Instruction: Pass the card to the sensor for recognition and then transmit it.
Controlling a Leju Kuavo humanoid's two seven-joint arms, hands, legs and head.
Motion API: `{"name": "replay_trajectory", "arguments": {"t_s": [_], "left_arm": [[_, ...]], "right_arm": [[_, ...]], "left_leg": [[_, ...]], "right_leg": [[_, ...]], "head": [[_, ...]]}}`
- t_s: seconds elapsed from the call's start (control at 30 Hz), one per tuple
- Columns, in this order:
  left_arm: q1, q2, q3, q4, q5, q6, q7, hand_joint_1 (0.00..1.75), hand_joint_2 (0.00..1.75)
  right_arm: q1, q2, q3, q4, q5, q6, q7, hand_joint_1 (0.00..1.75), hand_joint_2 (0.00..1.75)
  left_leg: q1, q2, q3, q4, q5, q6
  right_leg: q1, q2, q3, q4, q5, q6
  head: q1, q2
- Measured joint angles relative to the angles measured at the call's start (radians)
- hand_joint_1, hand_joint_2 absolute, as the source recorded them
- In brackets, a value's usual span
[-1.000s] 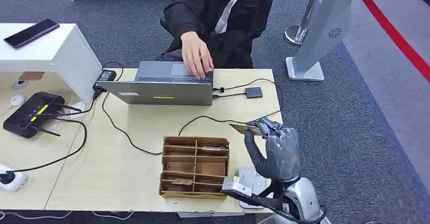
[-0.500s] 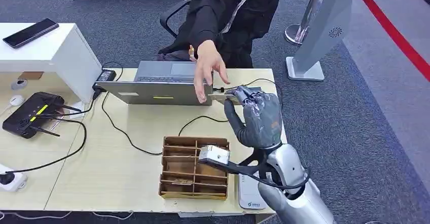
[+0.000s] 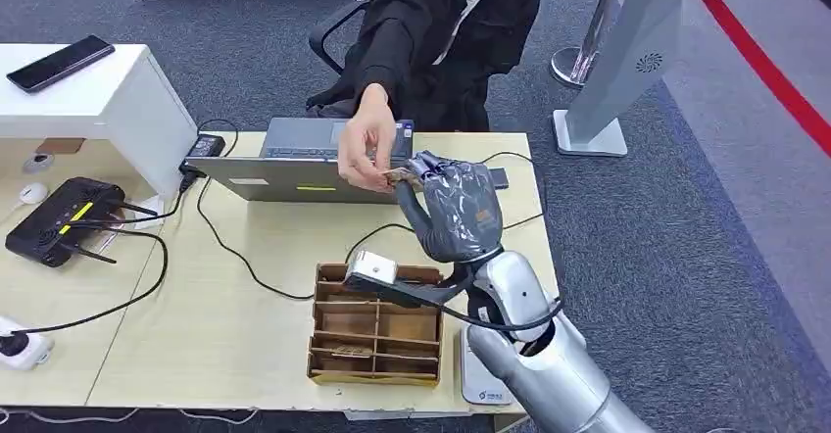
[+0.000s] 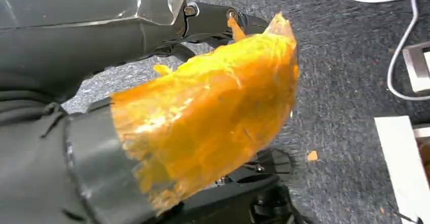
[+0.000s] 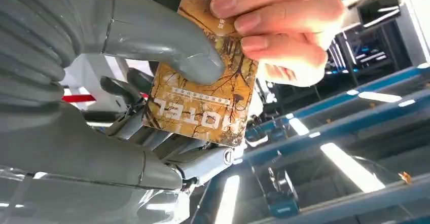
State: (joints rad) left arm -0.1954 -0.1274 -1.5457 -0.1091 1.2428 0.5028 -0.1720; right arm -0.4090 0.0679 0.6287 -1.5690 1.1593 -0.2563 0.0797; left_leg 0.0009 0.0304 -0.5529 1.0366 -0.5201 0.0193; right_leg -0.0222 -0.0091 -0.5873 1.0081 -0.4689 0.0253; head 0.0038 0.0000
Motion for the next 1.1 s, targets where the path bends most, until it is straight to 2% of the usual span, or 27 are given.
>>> {"name": "replay_trajectory", "arguments": {"t_s": [0.17,0.2,0.27,0.3,1.1], "left_arm": [[0.000,0.000,0.000,0.000,0.001,0.001,0.000,0.00,0.00],[0.000,0.000,0.000,0.000,0.002,0.001,0.000,0.00,0.00],[0.000,0.000,0.000,0.000,0.002,0.001,0.000,0.00,0.00],[0.000,0.000,0.000,0.000,0.002,0.001,0.000,0.00,0.00],[0.001,0.000,0.000,0.000,0.031,0.006,-0.015,0.00,0.00]], "right_arm": [[-0.009,0.007,0.015,0.012,-0.029,0.003,0.000,0.30,1.75],[-0.010,0.008,0.016,0.014,-0.031,0.003,0.000,0.00,1.75],[-0.011,0.010,0.019,0.018,-0.032,0.003,0.000,0.00,1.75],[-0.011,0.011,0.020,0.018,-0.034,0.003,0.000,0.00,0.00],[-0.005,0.010,0.069,-0.039,-0.050,-0.003,-0.028,0.00,0.00]], "left_leg": [[0.000,0.000,0.000,0.000,0.000,0.000],[0.000,0.000,0.000,0.000,0.000,0.000],[0.000,0.000,0.000,0.000,0.000,0.000],[0.000,0.000,0.000,0.000,0.000,0.000],[0.000,0.000,0.000,0.000,0.000,0.000]], "right_leg": [[0.000,0.000,0.000,0.000,0.000,0.000],[0.000,0.000,0.000,0.000,0.000,0.000],[0.000,0.000,0.000,0.000,0.000,0.000],[0.000,0.000,0.000,0.000,0.000,0.000],[0.000,0.000,0.000,0.000,0.000,0.000]], "head": [[0.000,0.000],[0.000,0.000],[0.000,0.000],[0.000,0.000],[0.000,0.000]]}}
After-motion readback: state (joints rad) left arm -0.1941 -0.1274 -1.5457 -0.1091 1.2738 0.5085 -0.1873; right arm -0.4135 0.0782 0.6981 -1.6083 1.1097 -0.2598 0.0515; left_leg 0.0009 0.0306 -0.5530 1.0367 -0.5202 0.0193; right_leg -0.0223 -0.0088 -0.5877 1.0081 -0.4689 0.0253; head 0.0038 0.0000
